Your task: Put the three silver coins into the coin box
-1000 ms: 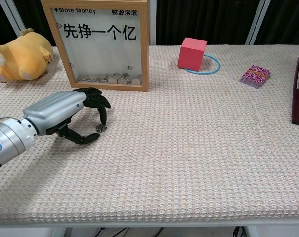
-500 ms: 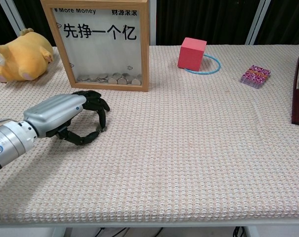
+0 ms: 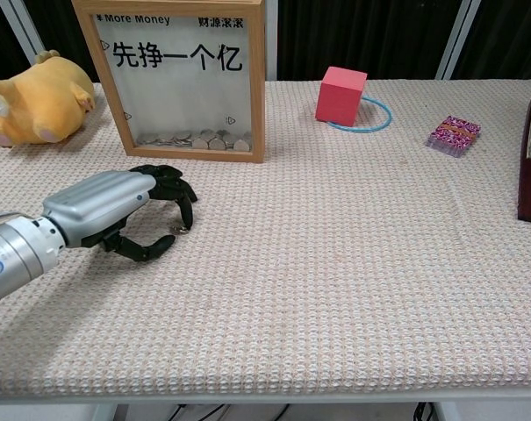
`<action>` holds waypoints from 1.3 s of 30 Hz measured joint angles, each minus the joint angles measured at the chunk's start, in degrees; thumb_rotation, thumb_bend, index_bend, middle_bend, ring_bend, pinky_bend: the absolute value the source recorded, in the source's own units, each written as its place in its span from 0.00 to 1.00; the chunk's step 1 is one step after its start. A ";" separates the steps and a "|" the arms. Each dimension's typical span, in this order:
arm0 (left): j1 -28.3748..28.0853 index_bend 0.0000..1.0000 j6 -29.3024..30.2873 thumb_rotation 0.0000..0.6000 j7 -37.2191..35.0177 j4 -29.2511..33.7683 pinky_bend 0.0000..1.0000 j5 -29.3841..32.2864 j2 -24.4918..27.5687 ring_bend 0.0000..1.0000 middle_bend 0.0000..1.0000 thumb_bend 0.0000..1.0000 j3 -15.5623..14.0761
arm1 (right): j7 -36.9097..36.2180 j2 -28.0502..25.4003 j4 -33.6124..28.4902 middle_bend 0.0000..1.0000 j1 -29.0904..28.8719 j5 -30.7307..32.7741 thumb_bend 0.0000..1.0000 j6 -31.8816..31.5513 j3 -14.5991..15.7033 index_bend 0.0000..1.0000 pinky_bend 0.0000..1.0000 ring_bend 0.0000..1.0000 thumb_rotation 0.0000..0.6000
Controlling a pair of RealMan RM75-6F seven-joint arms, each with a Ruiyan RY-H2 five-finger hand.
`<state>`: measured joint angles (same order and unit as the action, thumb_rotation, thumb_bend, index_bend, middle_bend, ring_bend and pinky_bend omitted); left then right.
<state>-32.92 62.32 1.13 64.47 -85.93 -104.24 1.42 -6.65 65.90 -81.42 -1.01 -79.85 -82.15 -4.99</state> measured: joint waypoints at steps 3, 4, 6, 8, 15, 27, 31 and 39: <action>-0.10 0.40 -0.20 1.00 0.11 -0.34 0.07 0.09 -0.24 0.03 0.19 0.31 0.08 | 0.02 0.03 0.04 0.00 0.01 0.03 0.18 0.02 0.01 0.00 0.00 0.00 1.00; -0.14 0.40 -0.18 1.00 0.06 -0.51 0.07 0.01 -0.38 0.03 0.19 0.31 0.09 | -0.01 0.02 0.03 0.00 0.03 0.03 0.18 -0.01 0.00 0.00 0.00 0.00 1.00; -0.21 0.41 -0.06 1.00 -0.01 -0.83 0.07 -0.20 -0.58 0.03 0.19 0.31 0.07 | -0.04 -0.04 0.01 0.00 0.06 0.03 0.18 -0.06 -0.01 0.00 0.00 0.00 1.00; -0.30 0.43 0.20 1.00 -0.07 -1.26 0.07 -0.51 -0.87 0.03 0.19 0.31 0.07 | -0.09 -0.06 0.03 0.00 0.09 0.03 0.18 -0.07 -0.01 0.00 0.00 0.00 1.00; -0.52 0.47 1.22 1.00 -0.35 -3.26 0.07 -1.13 -2.05 0.03 0.20 0.31 0.34 | -0.12 0.01 0.10 0.00 0.06 -0.03 0.18 0.14 0.11 0.00 0.00 0.00 1.00; -0.71 0.46 4.84 1.00 -2.32 -8.43 0.09 -2.90 -4.77 0.04 0.24 0.31 0.77 | -0.46 -0.27 -0.09 0.00 -0.01 -0.08 0.18 0.20 0.03 0.00 0.00 0.00 1.00; -0.69 0.45 5.94 1.00 -3.67 -10.18 0.09 -3.60 -5.68 0.05 0.25 0.31 0.72 | -0.53 -0.41 -0.32 0.00 -0.05 -0.20 0.18 0.32 0.11 0.00 0.00 0.00 1.00; -0.66 0.53 9.34 1.00 -6.58 -14.12 0.12 -5.58 -7.34 0.09 0.29 0.33 0.34 | -0.31 -0.54 -0.57 0.00 -0.02 -0.18 0.18 0.29 0.15 0.00 0.00 0.00 1.00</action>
<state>-33.58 71.66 -5.45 50.35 -91.51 -111.59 1.76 -6.96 65.36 -82.00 -1.04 -80.03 -81.87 -4.85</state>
